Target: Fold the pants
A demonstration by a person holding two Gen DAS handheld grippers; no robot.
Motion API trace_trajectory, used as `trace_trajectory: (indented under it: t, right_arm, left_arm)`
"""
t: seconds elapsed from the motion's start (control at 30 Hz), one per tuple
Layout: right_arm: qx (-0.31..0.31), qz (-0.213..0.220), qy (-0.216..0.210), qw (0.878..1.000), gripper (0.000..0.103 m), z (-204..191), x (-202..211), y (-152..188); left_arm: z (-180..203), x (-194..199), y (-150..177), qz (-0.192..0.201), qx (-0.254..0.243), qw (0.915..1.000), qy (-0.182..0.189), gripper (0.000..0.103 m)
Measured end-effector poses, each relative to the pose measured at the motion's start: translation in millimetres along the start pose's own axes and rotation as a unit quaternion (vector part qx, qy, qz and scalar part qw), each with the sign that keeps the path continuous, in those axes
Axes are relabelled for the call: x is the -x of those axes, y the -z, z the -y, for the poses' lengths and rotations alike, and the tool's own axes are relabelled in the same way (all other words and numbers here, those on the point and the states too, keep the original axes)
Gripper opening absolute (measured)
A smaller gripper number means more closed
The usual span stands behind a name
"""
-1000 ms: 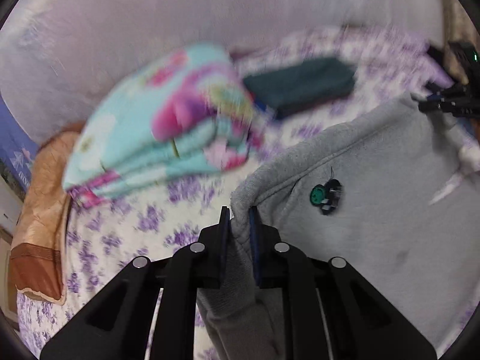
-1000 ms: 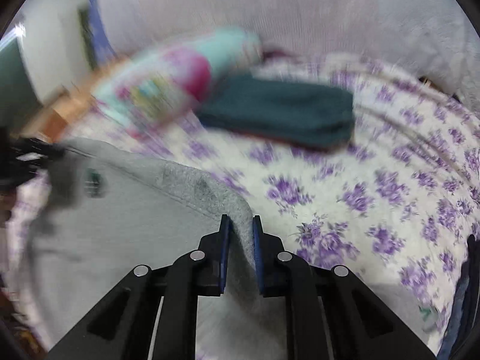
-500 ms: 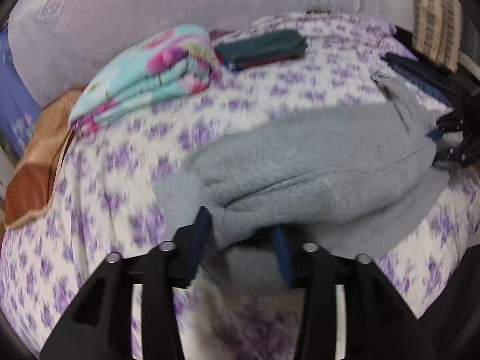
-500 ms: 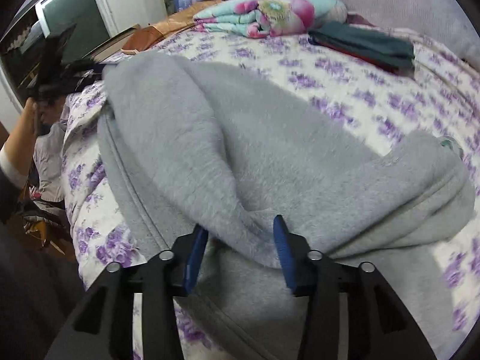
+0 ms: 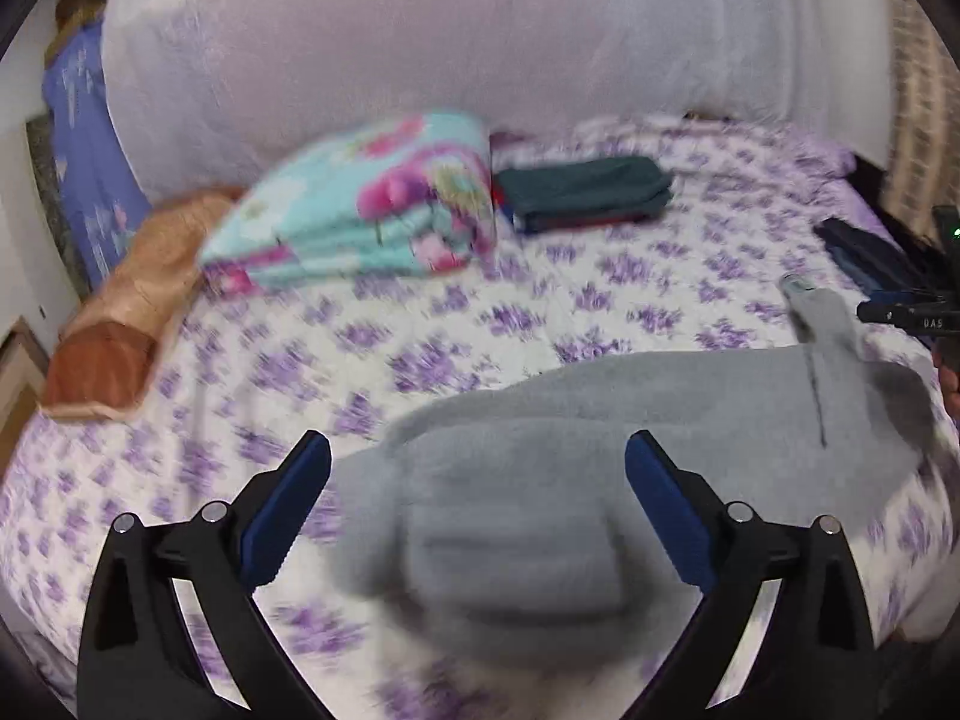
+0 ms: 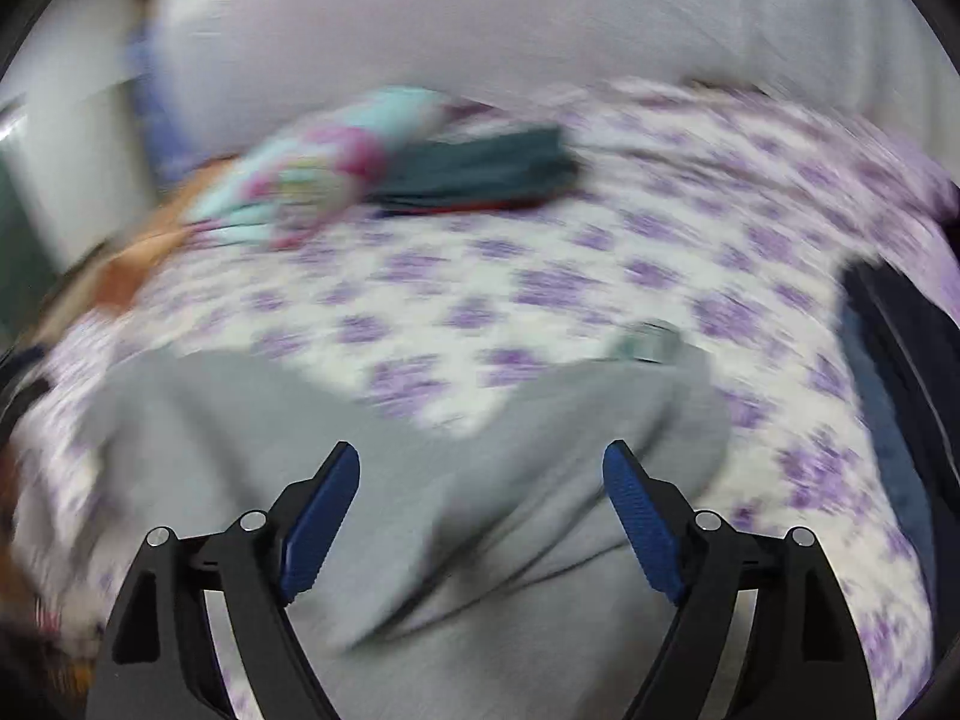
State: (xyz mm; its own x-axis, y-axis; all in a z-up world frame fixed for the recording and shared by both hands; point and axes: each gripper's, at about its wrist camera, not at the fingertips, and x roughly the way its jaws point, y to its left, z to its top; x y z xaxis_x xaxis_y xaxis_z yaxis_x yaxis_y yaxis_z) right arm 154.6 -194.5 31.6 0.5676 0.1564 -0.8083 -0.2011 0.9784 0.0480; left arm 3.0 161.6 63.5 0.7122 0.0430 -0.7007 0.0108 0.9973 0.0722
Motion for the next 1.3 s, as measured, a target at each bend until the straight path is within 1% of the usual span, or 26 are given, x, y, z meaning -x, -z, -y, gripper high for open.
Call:
trace_trajectory:
  t: [0.07,0.1,0.23,0.27,0.3,0.37,0.4,0.5,0.53,0.6,0.63,0.67,0.7,0.73,0.77,0.83,0.87,0.9,0.97,1.07,1.1,1.13,1.2,1.23,1.27,1.3]
  right_arm:
    - [-0.005,-0.021,0.044,0.999,0.084,-3.7,-26.4,-13.0]
    - [-0.002,-0.04,0.066,0.997,0.084,-8.9,-44.0,-19.1]
    - [0.033,-0.088,0.167,0.981,0.084,-21.6,-93.1,-15.7]
    - [0.035,-0.095,0.167,0.981,0.072,-19.7,-100.0,-10.3]
    - [0.034,-0.104,0.164,0.98,0.037,-15.4,-105.0,-5.7]
    - [0.002,-0.104,0.12,0.987,0.009,1.3,-92.8,0.0]
    - [-0.021,-0.087,0.092,0.992,0.007,11.6,-75.5,1.5]
    - [-0.091,0.006,-0.021,0.996,0.008,51.9,9.7,25.5]
    - [-0.11,0.031,-0.077,0.99,0.008,68.6,40.4,46.1]
    - [-0.13,0.062,-0.128,0.981,0.018,88.5,71.8,84.5]
    - [-0.144,0.068,-0.12,0.98,0.025,100.0,80.9,110.4]
    - [-0.162,0.058,-0.103,0.98,0.045,108.0,81.7,130.0]
    - [-0.188,0.022,-0.078,0.979,0.056,117.8,73.5,154.1]
    - [-0.197,-0.007,-0.062,0.978,0.056,122.3,66.1,167.4]
    - [-0.201,-0.022,-0.046,0.978,0.05,125.0,63.5,177.7]
    - [-0.189,-0.006,-0.042,0.981,0.047,123.7,73.8,179.7]
    - [-0.178,0.007,-0.03,0.984,0.053,121.3,82.0,174.1]
    - [-0.165,0.027,-0.02,0.986,0.064,119.6,90.8,166.4]
    - [-0.14,0.066,0.011,0.988,0.076,115.9,109.8,149.0]
    - [-0.133,0.104,0.1,0.981,0.076,112.7,119.6,124.6]
    - [-0.135,0.115,0.102,0.979,0.076,112.0,118.7,120.4]
    - [-0.14,0.131,0.081,0.978,0.076,111.4,115.0,115.8]
    - [-0.14,0.099,0.044,0.984,0.073,107.5,97.0,113.3]
    - [-0.129,0.066,0.044,0.988,0.07,104.6,80.3,114.3]
    - [-0.115,0.039,0.075,0.99,0.068,103.9,66.8,118.1]
    - [-0.094,0.001,0.137,0.986,0.068,104.5,49.4,124.6]
  left_arm:
    - [11.1,-41.7,2.1,-0.065,0.03,0.9968,0.037,0.096]
    - [13.0,-53.3,5.6,-0.082,0.035,0.9953,0.038,0.096]
    - [30.6,-92.0,49.3,-0.154,-0.01,0.9875,-0.029,0.097]
    - [32.4,-91.6,56.4,-0.154,-0.018,0.9874,-0.031,0.098]
    - [32.4,-88.7,60.5,-0.149,-0.023,0.9881,-0.031,0.098]
    - [28.6,-82.6,62.6,-0.152,-0.018,0.9881,-0.019,0.097]
    - [24.5,-80.1,61.9,-0.155,-0.009,0.9878,-0.01,0.097]
    - [20.1,-77.1,57.7,-0.158,-0.004,0.9875,0.007,0.097]
    - [21.9,-75.2,57.5,-0.157,-0.007,0.9876,0.008,0.097]
    - [23.7,-73.8,55.2,-0.154,-0.01,0.9879,0.011,0.097]
    - [23.9,-73.6,54.6,-0.156,-0.009,0.9877,0.01,0.097]
    - [24.3,-73.9,53.8,-0.156,-0.008,0.9877,0.01,0.097]
    - [24.8,-73.4,52.8,-0.158,-0.006,0.9874,0.009,0.097]
    - [26.5,-70.8,51.1,-0.158,-0.004,0.9874,0.007,0.097]
    - [27.5,-68.6,49.4,-0.157,-0.003,0.9876,0.008,0.097]
    - [32.9,-56.4,42.8,-0.139,-0.007,0.9902,0.014,0.097]
    - [37.2,-48.2,39.0,-0.124,-0.011,0.9921,0.015,0.097]
    - [40.5,-42.4,36.6,-0.112,-0.016,0.9934,0.016,0.097]
    - [50.5,-29.8,30.9,-0.082,-0.025,0.9961,0.021,0.097]
    - [62.8,-31.7,27.5,-0.072,-0.026,0.9969,0.018,0.098]
    - [64.1,-35.5,27.8,-0.075,-0.023,0.9967,0.02,0.098]
    - [65.2,-44.6,29.8,-0.087,-0.018,0.9957,0.024,0.098]
    - [64.0,-68.4,36.7,-0.122,-0.017,0.9923,0.014,0.098]
    - [61.1,-80.6,42.2,-0.138,-0.023,0.9902,-0.004,0.098]
    - [57.2,-88.7,47.4,-0.151,-0.025,0.988,-0.019,0.099]
    - [47.0,-97.0,54.6,-0.164,-0.016,0.9861,-0.02,0.099]
